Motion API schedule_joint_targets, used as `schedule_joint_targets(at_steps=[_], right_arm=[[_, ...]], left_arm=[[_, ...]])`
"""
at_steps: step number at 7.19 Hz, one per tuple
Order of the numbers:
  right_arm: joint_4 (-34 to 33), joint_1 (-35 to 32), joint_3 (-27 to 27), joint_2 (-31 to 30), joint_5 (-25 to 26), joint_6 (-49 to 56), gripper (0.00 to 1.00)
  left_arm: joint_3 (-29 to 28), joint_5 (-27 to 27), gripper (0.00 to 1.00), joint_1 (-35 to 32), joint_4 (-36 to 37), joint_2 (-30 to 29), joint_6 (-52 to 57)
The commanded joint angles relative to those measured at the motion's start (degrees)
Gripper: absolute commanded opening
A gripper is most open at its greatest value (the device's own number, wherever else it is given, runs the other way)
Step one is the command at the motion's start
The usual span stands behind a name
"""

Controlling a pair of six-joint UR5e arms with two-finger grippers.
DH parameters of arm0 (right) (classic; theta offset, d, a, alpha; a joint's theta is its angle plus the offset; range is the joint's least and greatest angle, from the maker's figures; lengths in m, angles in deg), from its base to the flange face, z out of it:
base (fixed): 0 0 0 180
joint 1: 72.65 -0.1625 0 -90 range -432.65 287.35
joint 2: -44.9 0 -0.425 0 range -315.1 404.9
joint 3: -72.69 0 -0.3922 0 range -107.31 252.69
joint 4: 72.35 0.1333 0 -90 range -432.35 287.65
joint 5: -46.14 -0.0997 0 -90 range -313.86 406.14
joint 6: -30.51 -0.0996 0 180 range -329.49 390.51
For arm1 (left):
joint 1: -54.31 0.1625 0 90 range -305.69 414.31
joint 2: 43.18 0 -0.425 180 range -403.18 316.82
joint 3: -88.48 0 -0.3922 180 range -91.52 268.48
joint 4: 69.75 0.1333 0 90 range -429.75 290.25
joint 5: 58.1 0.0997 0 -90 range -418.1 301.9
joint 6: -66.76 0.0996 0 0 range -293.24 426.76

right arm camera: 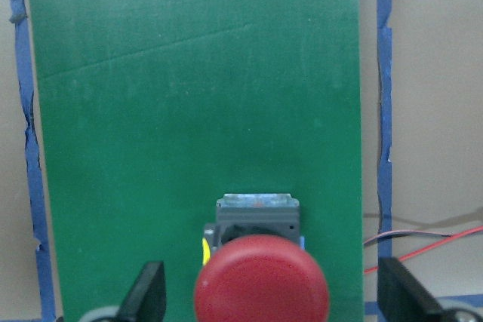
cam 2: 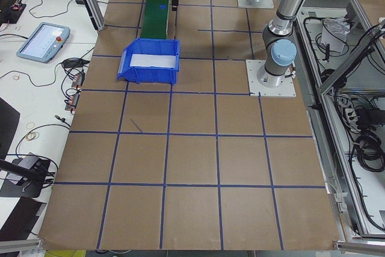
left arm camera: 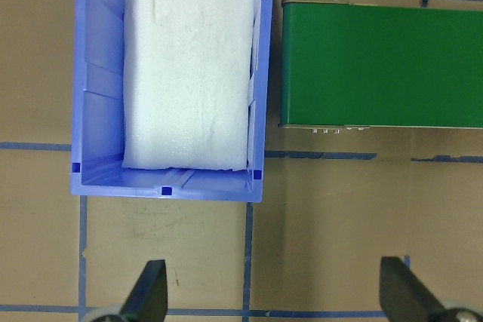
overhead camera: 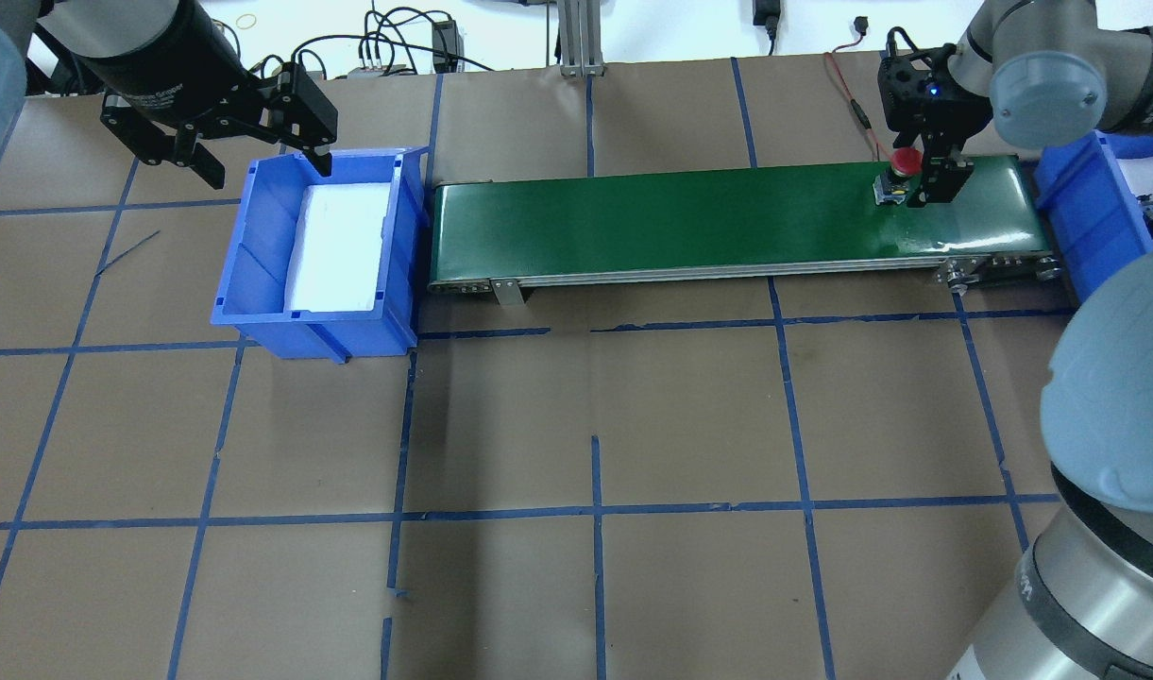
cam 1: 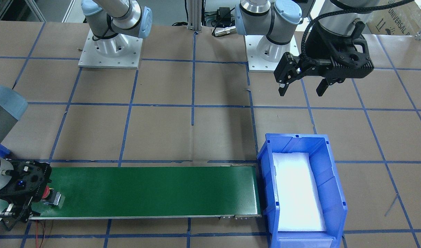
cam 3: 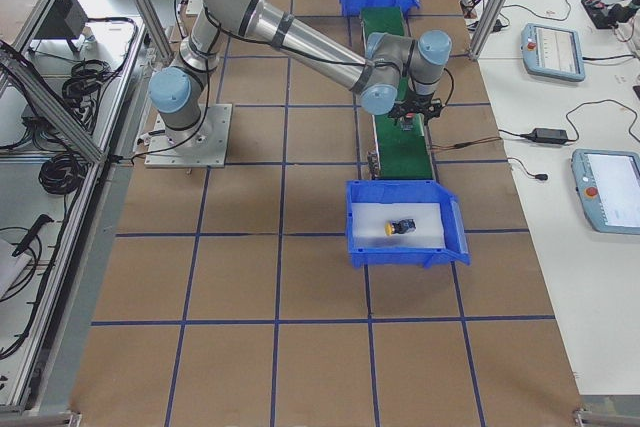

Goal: Transport two buttons from left to right
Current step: 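Close the right gripper on the red-capped button and lift it, then carry the red button into the blue bin and release it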

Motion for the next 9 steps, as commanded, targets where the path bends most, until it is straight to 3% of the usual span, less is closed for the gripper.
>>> schedule_joint_targets(at_steps=[1, 2, 3, 4, 6, 7, 8, 9], right_arm=[[0.0, 0.0, 0.12, 0.12, -0.03, -0.07, 1.0], [0.09, 0.0, -0.05, 0.21, 0.05, -0.24, 0.87], [0.17, 0.0, -0.05, 0.13, 1.01, -0.68, 0.49], [0.18, 0.09, -0.14, 0.13, 2.76, -0.77, 0.32], [0.26, 0.09, -0.31, -0.05, 3.04, -0.77, 0.15], [0.87, 0.35, -1.45, -0.49, 2.61, -1.38, 0.14], [5.75, 2.18, -4.76, -1.88, 2.43, -1.73, 0.14], [7.37, 6.37, -7.23, -2.94, 3.04, -1.39, 0.14]], left_arm=[[-0.07, 0.0, 1.0, 0.0, -0.04, -0.09, 0.09], [0.01, 0.09, 1.0, -0.17, -0.21, -0.09, 0.09], [0.19, 0.09, 1.0, -0.26, -0.21, 0.0, 0.09], [0.28, 0.09, 1.0, -0.17, -0.21, 0.0, 0.09], [0.28, 0.09, 1.0, -0.09, -0.21, 0.0, 0.18], [0.37, 0.09, 1.0, 0.0, -0.3, 0.0, 0.27], [0.37, 0.09, 1.0, 0.09, -0.3, 0.0, 0.27], [0.37, 0.09, 1.0, 0.0, -0.3, 0.0, 0.27]])
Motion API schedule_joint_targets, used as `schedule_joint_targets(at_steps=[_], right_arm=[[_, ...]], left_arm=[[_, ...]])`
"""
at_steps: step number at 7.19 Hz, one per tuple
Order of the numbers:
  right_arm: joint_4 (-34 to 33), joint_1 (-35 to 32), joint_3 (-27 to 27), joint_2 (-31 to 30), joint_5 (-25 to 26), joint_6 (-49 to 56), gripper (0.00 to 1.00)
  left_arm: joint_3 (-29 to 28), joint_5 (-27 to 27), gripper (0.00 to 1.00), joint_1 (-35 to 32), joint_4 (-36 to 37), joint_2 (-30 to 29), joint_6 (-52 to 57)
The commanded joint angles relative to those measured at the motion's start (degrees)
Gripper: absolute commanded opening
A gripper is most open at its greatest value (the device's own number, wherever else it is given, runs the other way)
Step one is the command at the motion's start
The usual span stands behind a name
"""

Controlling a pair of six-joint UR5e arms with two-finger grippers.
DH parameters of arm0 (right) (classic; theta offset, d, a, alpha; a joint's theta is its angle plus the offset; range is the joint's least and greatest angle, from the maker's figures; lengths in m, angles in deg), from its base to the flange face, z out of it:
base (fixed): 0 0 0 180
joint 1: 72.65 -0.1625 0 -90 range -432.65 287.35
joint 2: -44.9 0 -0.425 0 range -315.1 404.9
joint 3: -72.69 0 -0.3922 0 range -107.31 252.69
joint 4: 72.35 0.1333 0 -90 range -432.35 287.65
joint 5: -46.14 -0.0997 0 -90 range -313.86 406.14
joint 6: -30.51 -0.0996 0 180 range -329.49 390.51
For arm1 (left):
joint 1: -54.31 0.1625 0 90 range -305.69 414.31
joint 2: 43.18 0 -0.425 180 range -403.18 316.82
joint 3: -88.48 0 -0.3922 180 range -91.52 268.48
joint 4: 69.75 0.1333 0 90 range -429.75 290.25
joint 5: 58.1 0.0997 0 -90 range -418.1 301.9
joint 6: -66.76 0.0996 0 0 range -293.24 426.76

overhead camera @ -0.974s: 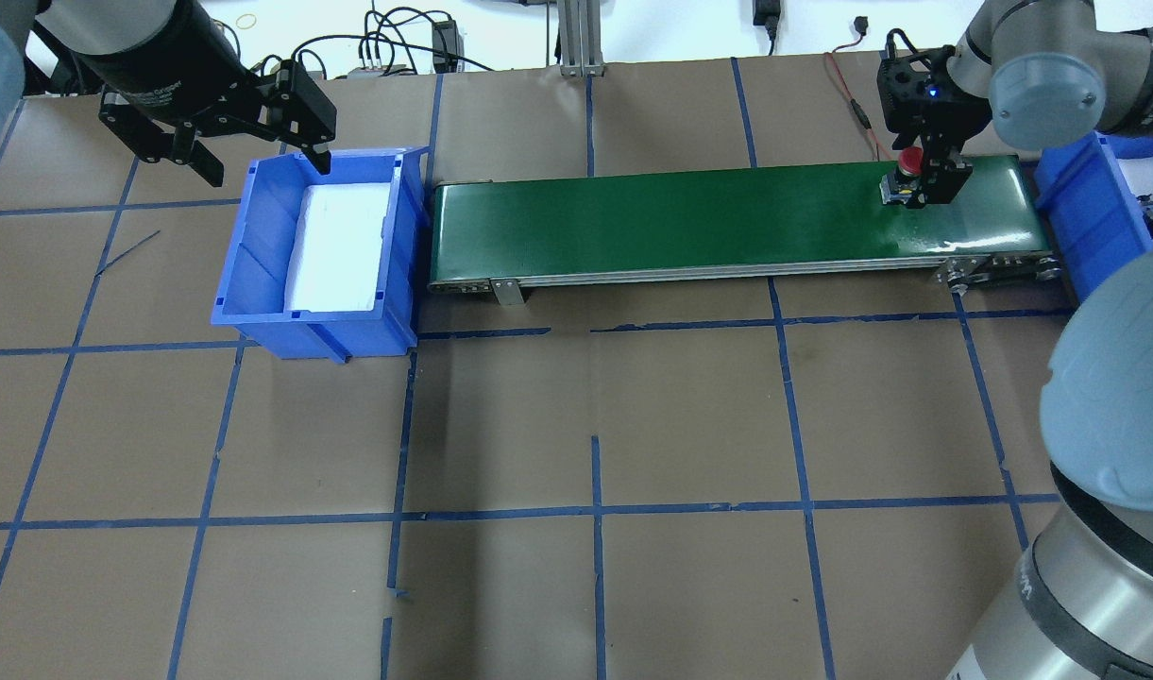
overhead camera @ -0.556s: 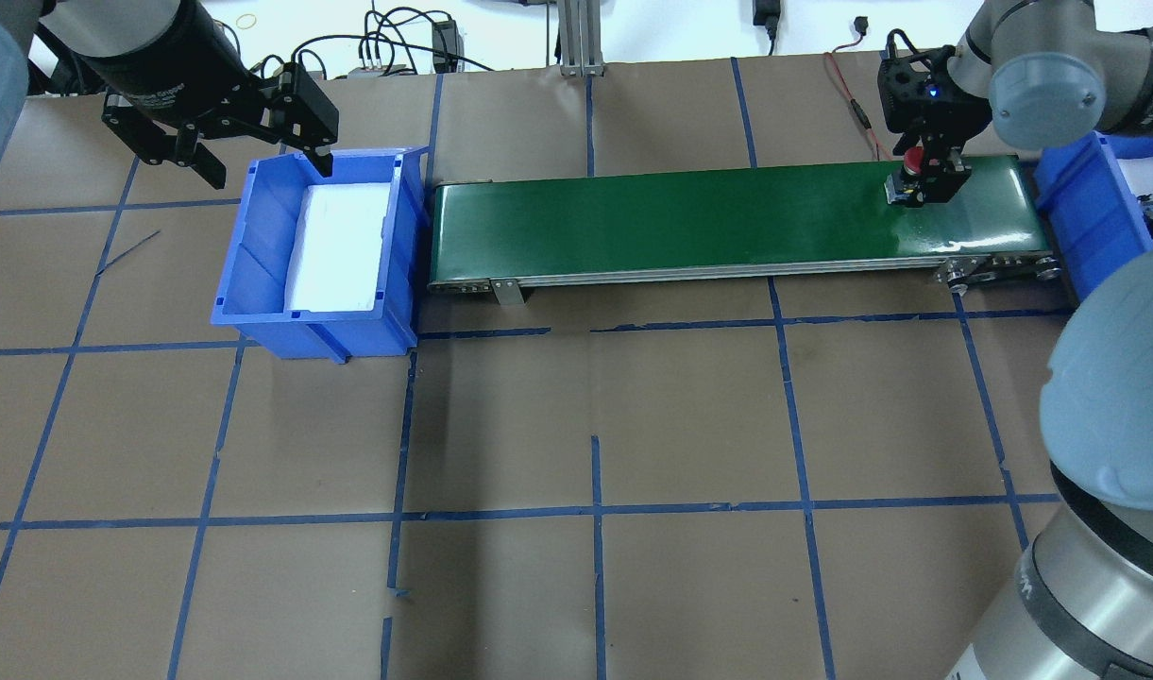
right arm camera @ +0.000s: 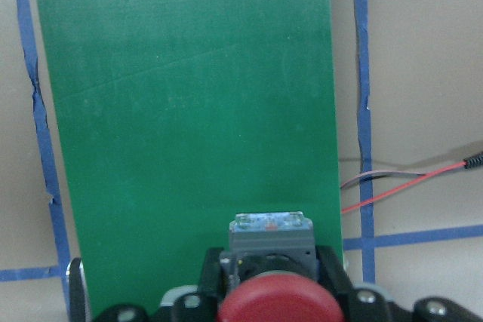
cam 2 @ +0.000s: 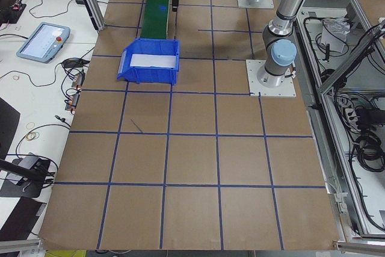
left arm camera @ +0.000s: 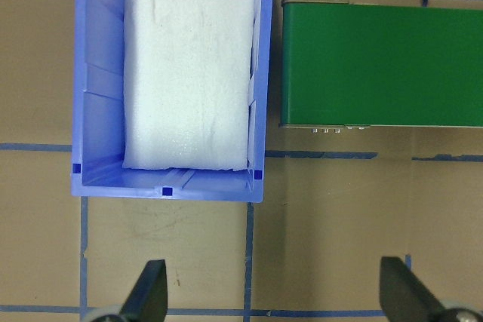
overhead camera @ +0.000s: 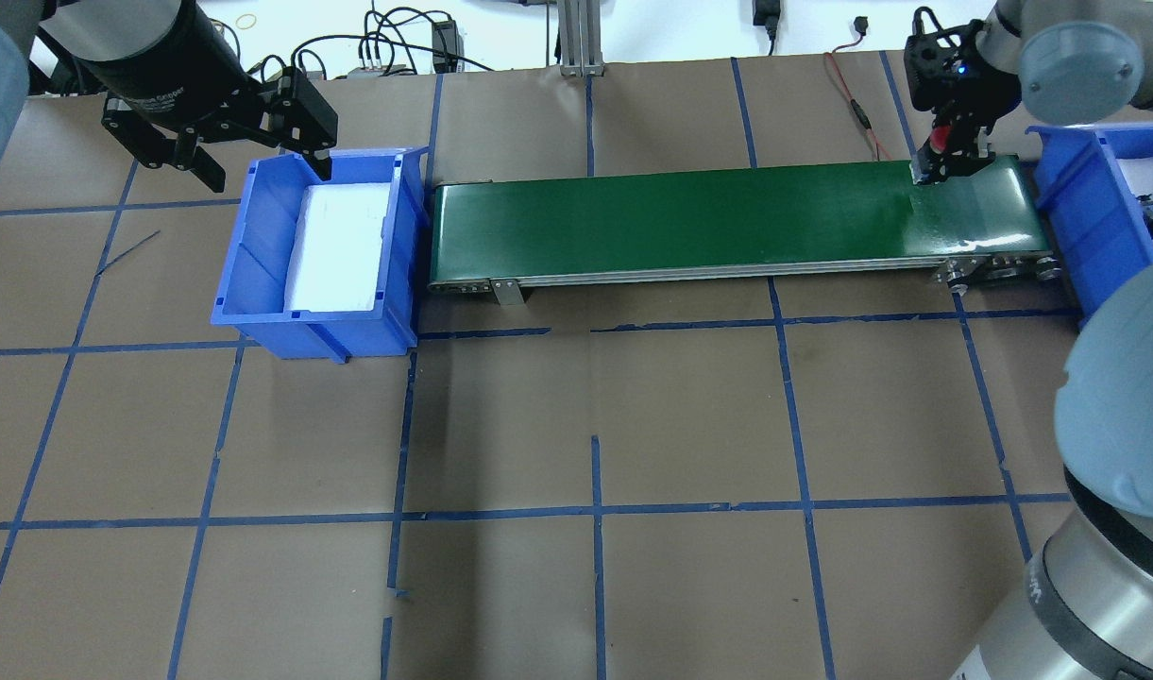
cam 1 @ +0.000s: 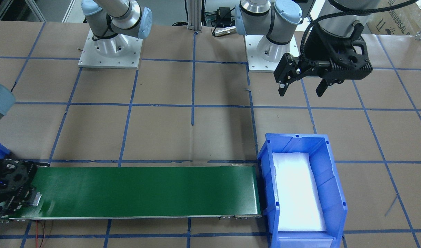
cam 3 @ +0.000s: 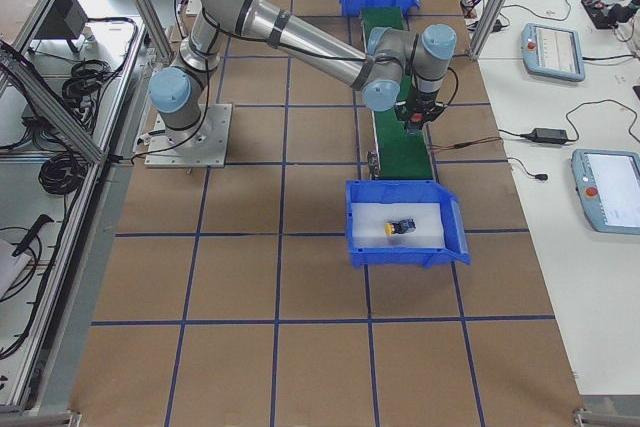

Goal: Transport two buttons from left to right
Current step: 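Carry the red button into the blue bin and release it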

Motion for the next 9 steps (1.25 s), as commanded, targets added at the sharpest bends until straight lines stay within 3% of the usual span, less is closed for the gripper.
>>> schedule_joint_targets(at_steps=[1, 5, 7, 9], right_arm=[[2.98, 9.44, -3.81, -1.42, 0.55, 1.73, 0.12], [0.8, 23.62, -3.12, -0.29, -1.11, 23.06, 0.1], [-4.03, 23.83, -2.15, 3.57, -3.13, 31.24, 0.1], [-0.64, 23.74, 0.04, 3.68, -6.37, 35.67, 0.1]], left_arm=[[-0.07, 0.0, 1.0, -0.01, -0.01, -0.01, 0.01], [-0.07, 0.0, 1.0, -0.1, -0.01, 0.08, 0.01], [-0.16, 0.0, 1.0, -0.1, -0.01, 0.08, 0.01], [-0.07, 0.0, 1.0, -0.19, -0.01, 0.17, 0.01]])
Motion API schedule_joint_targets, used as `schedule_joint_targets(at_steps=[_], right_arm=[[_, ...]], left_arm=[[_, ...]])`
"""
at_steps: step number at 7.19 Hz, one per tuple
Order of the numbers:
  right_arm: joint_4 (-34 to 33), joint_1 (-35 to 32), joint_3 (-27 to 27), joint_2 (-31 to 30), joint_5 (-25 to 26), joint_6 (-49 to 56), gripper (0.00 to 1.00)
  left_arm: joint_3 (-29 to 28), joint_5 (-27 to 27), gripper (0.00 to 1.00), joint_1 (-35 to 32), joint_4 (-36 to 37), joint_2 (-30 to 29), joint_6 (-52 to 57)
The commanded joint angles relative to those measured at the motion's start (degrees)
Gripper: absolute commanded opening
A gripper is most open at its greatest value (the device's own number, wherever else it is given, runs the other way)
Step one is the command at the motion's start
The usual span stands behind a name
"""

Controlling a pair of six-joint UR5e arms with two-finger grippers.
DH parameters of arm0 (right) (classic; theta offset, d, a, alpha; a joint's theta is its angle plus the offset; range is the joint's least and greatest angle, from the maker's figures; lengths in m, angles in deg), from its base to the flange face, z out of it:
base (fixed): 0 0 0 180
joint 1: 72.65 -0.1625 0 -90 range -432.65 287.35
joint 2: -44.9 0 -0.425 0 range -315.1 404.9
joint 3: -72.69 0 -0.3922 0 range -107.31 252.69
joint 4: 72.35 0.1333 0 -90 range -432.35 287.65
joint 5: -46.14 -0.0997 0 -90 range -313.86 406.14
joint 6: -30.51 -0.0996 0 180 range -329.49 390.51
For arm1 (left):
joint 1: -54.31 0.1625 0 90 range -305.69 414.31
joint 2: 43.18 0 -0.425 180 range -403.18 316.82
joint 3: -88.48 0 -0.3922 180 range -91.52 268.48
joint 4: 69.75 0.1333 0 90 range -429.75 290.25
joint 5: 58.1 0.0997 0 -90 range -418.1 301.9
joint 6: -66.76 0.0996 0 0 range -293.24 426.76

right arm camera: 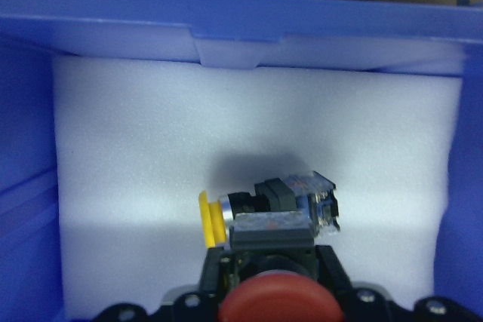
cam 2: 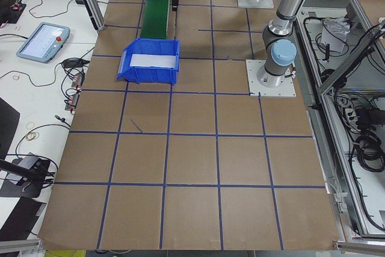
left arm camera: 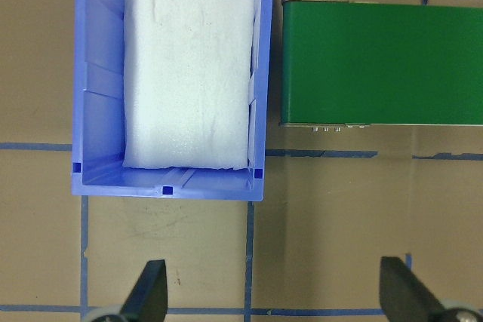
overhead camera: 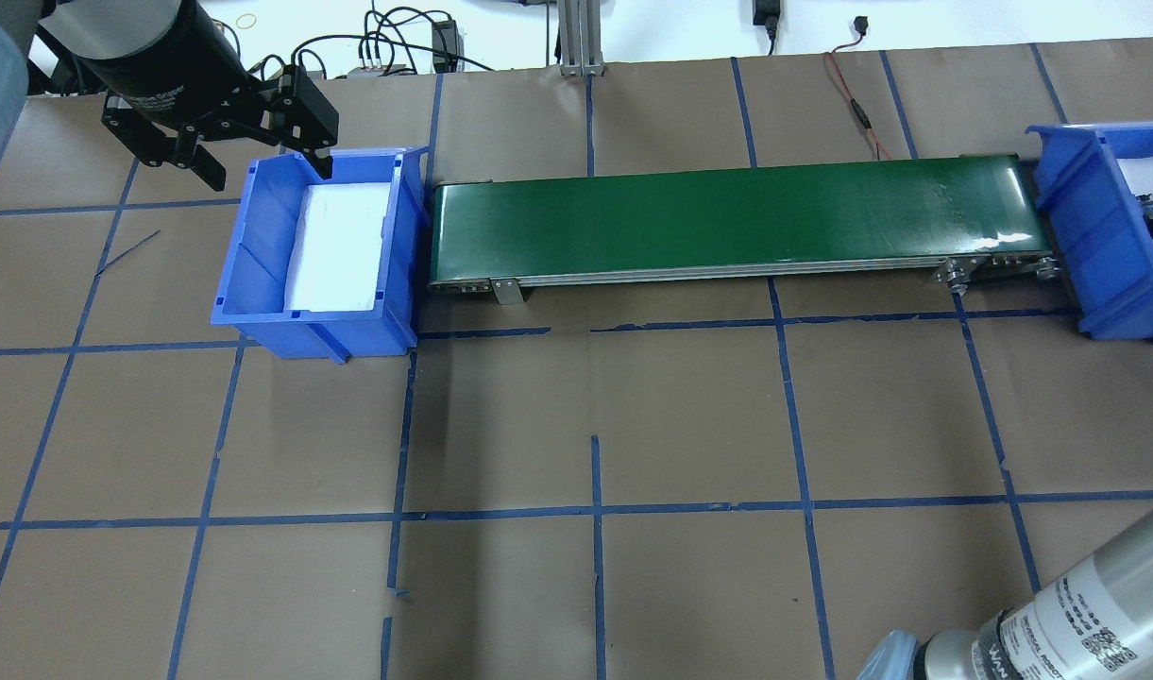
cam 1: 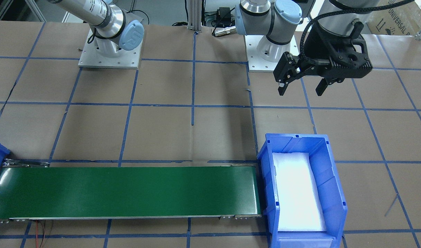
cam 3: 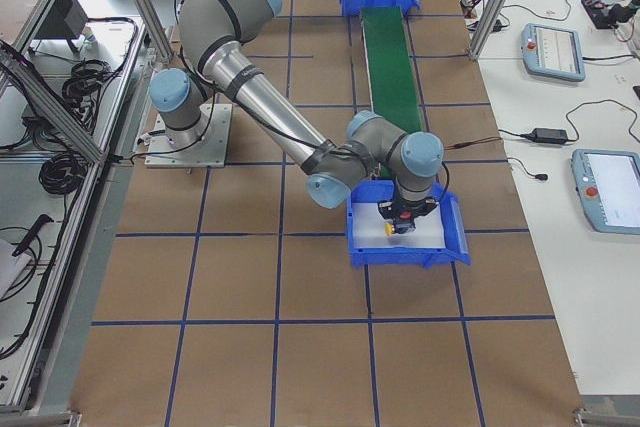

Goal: Transport two buttons from left to right
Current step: 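Carry the red button into the blue bin and release it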

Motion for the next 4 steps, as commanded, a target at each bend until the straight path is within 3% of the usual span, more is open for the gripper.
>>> schedule_joint_targets(at_steps=[1, 4], right_arm=[[2.17, 0.05, 1.38, -0.08, -4.73, 3.59, 0.1], [1.3, 0.05, 2.43, 0.71, -3.78, 5.45, 0.1]], left_arm=[[0.11, 0.01, 1.0, -0.03, 0.0, 0.03, 0.0], [0.03, 0.01, 1.0, -0.03, 0.0, 0.03, 0.0]])
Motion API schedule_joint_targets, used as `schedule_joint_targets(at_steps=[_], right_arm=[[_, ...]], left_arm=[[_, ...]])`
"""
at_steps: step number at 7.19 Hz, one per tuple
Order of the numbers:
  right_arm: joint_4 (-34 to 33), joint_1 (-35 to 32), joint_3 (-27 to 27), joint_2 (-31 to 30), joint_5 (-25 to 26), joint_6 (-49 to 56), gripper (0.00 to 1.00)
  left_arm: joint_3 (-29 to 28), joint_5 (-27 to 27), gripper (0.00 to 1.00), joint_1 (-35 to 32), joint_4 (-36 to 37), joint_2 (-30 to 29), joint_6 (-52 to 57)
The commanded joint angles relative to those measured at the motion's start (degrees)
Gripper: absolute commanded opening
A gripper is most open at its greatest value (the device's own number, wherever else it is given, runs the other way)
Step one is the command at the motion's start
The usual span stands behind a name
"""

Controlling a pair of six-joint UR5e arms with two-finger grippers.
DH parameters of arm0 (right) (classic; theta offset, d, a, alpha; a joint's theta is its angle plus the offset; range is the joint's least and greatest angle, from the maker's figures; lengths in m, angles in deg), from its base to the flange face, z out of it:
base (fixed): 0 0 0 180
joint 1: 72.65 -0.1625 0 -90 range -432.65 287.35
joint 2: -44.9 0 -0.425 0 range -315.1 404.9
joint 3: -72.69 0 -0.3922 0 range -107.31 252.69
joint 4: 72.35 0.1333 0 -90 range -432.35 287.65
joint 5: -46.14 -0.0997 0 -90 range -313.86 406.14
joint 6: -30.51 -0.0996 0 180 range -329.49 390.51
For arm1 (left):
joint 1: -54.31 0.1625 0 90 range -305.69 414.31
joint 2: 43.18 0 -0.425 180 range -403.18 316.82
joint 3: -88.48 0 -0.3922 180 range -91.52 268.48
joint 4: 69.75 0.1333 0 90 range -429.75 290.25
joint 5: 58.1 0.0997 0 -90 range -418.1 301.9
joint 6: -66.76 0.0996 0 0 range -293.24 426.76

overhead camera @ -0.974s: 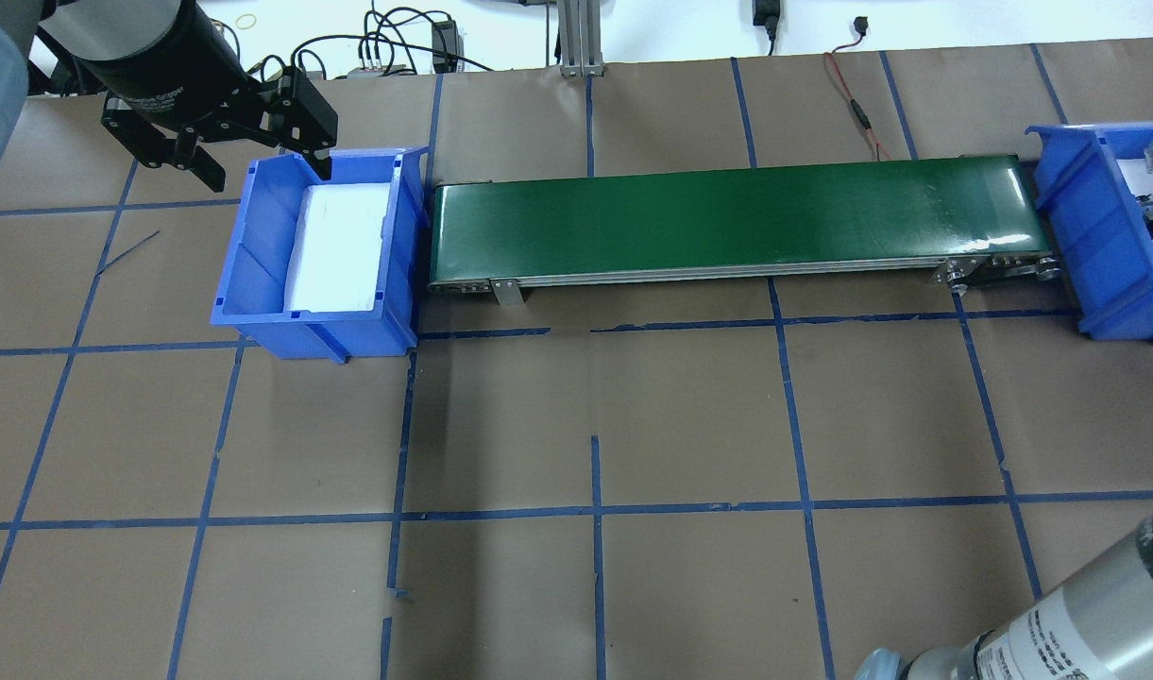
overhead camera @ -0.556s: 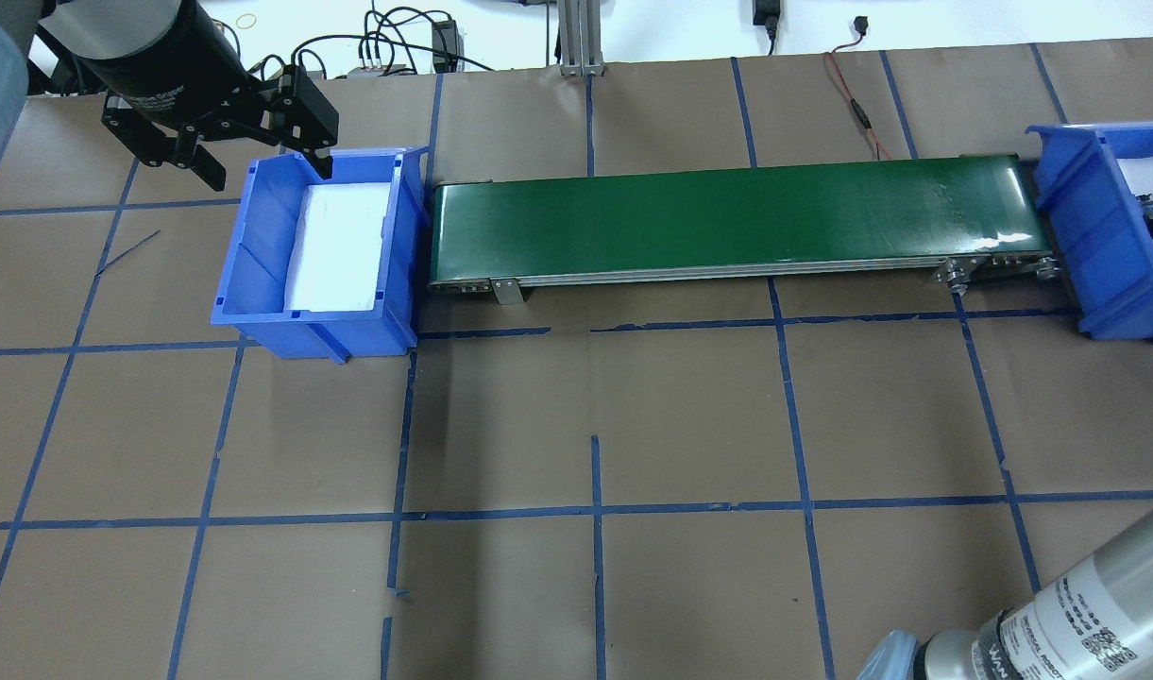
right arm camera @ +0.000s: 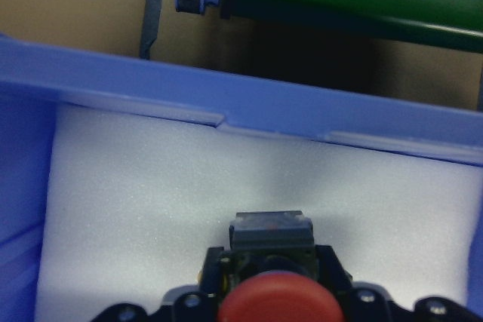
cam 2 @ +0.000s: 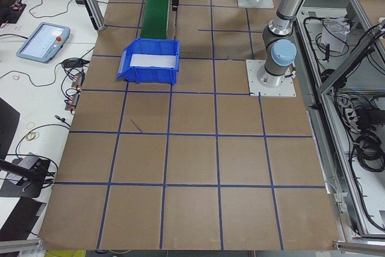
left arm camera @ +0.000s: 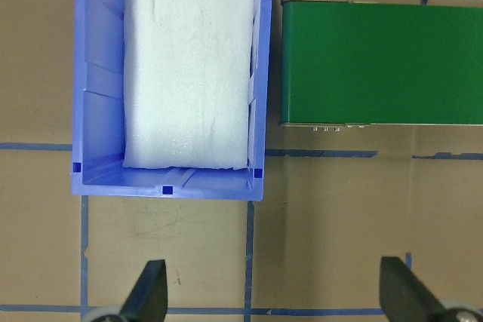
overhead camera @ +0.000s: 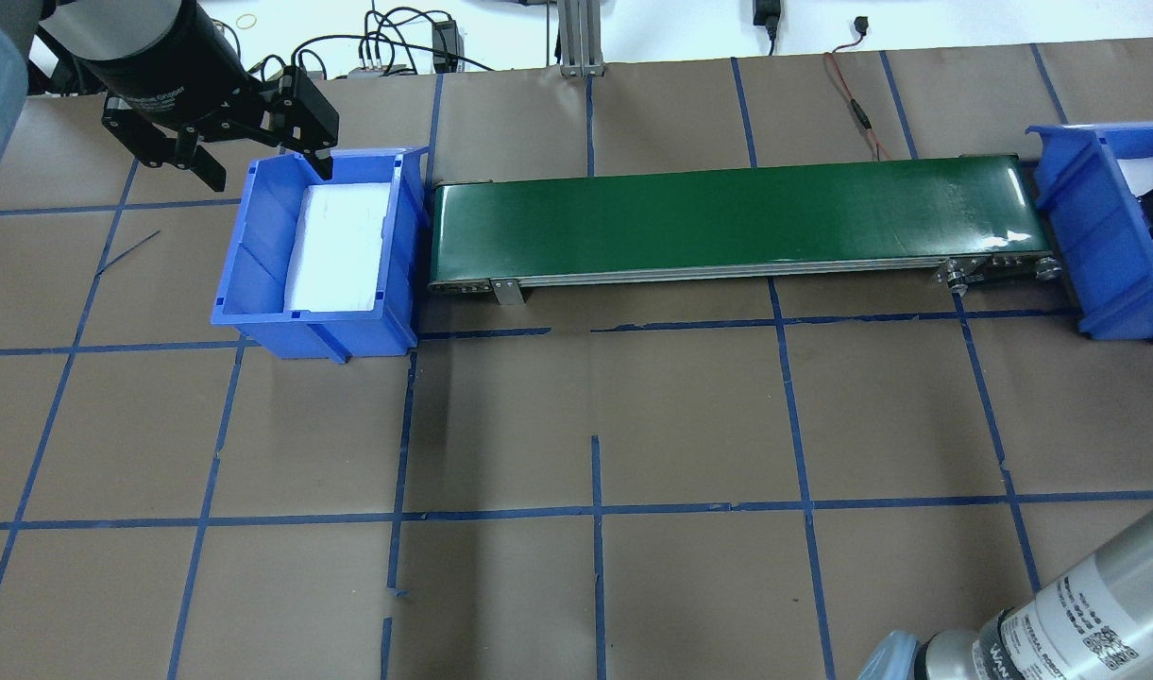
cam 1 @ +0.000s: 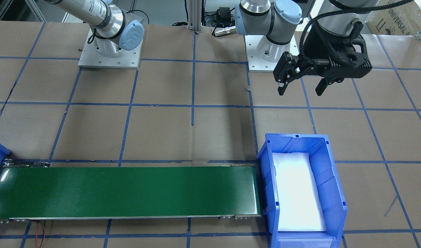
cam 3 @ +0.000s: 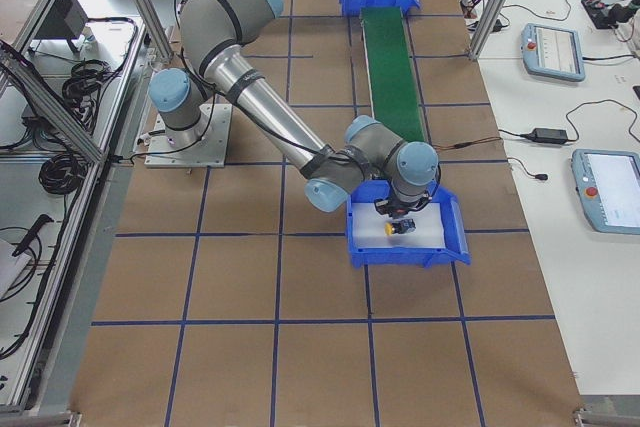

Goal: Transport two buttons from left to right
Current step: 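Carry the red button into the blue bin and release it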

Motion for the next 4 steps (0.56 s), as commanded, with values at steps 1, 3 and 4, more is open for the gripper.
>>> schedule_joint_targets(at_steps=[1, 3, 4], right_arm=[[-0.24, 0.0, 0.89, 0.33, 0.23, 0.36, 0.1], [-2.5, 0.0, 2.99, 0.43, 0.58, 0.45, 0.11], [-3.92, 0.0, 3.7, 0.42, 1.11, 0.88, 0.12]], left_arm=[[-0.01, 0.0, 1.0, 0.0, 0.0, 0.0, 0.0], [-0.01, 0.0, 1.0, 0.0, 0.0, -0.09, 0.0], [-0.01, 0.0, 1.0, 0.09, 0.0, 0.0, 0.0]])
